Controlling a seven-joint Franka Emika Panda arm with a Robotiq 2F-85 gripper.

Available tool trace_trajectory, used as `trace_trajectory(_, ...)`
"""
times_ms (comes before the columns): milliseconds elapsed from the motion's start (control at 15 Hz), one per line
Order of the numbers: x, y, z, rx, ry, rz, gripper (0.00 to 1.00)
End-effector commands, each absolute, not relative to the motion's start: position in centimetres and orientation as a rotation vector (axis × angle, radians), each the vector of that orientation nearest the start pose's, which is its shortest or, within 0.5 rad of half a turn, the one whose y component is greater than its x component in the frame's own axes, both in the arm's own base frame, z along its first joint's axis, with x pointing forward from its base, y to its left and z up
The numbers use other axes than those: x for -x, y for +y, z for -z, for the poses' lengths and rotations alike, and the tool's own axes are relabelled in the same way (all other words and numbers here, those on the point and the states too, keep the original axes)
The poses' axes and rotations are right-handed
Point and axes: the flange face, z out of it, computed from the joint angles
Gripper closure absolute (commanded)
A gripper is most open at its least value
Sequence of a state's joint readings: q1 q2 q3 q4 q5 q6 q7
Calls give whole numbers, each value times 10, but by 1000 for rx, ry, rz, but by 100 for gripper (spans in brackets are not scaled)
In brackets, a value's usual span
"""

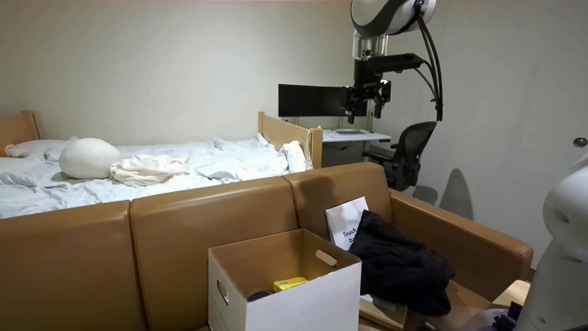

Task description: Remove the black cloth from the box and put it on the couch

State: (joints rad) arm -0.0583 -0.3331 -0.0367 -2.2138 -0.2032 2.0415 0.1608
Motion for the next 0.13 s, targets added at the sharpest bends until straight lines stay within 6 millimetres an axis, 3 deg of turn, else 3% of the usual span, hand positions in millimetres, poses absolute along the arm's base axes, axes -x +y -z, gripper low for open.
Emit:
trace_trajectory(0,-466,-58,-529,3287,295,274,0)
trace_trajectory(67,-466,-59,-530,3286,297,276,0)
